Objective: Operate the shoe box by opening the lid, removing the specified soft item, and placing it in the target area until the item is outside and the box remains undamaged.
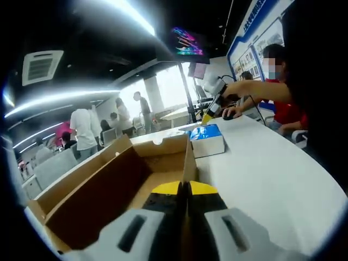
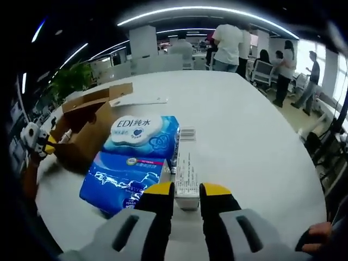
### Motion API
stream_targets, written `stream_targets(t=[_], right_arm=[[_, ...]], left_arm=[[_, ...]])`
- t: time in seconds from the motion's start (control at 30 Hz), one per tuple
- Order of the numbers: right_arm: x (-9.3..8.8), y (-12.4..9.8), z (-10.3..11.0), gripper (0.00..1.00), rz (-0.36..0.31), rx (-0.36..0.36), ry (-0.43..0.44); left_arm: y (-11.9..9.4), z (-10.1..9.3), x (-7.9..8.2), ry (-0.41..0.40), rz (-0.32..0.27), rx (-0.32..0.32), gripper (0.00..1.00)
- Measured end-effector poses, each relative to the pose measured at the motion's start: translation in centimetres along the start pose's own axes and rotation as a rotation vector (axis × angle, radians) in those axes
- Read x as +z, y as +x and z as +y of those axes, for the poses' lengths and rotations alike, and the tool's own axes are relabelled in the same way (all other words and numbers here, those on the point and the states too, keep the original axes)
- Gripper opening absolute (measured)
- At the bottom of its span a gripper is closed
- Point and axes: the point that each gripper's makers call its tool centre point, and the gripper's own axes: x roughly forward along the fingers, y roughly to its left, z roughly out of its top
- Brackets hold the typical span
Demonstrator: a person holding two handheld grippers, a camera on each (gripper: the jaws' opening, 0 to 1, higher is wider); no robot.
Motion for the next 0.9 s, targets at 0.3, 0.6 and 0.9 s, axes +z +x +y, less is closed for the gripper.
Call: stream_targets(t=[0.3, 0.6, 0.9], right_arm=[[-0.3, 0.5, 0.1, 0.21, 0.005, 0.014, -0.069], [2.8, -1.8, 1.7, 0.26, -0.049, -0.029, -0.159], [9.5, -2.0, 11.0, 0.36, -0.136, 0.111, -0.589]], left_arm=[[-0.1, 0.1, -0.6, 0.000, 0.000, 0.000, 0.04], [-0.1, 0.2, -0.5, 0.001, 0.000, 0.000, 0.04], [-0.1, 0.1, -0.5, 0.001, 0.000, 0.000, 0.04]])
